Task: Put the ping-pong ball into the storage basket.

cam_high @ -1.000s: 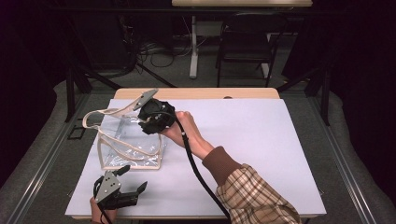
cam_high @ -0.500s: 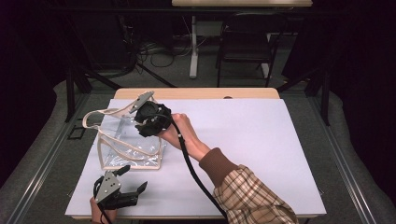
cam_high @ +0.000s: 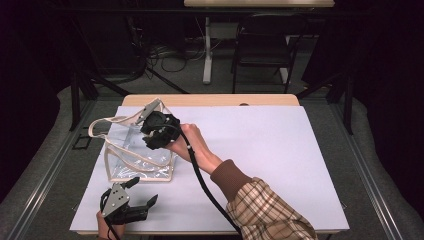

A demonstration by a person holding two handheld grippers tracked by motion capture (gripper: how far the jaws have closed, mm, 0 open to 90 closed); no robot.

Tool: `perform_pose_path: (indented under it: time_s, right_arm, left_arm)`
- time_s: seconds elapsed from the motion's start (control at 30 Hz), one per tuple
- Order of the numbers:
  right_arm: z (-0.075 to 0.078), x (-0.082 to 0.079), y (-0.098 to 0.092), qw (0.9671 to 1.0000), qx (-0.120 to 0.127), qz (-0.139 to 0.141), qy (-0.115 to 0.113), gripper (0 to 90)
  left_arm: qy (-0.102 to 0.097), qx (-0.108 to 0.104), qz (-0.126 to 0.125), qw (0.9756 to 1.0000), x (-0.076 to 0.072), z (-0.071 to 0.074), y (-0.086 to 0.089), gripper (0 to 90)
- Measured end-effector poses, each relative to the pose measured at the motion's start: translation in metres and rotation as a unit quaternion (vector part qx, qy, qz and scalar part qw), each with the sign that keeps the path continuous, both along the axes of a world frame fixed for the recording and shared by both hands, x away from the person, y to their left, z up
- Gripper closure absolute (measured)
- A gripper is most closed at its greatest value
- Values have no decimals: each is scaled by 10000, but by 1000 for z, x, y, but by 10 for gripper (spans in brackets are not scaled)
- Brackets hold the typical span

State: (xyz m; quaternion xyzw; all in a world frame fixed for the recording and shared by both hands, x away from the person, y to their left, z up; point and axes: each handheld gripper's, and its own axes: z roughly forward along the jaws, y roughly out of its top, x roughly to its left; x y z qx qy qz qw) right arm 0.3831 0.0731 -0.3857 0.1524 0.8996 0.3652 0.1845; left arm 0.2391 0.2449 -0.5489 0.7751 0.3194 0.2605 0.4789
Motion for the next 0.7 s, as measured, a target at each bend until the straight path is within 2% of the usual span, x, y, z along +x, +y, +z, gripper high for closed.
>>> perform_pose_path:
  time_s: [0.7]
  right_arm:
    - [-8, 2, 6, 9998, -91, -14, 161, 508]
  left_arm:
    - [-1, -14, -9, 10000, 0, 0, 0, 160]
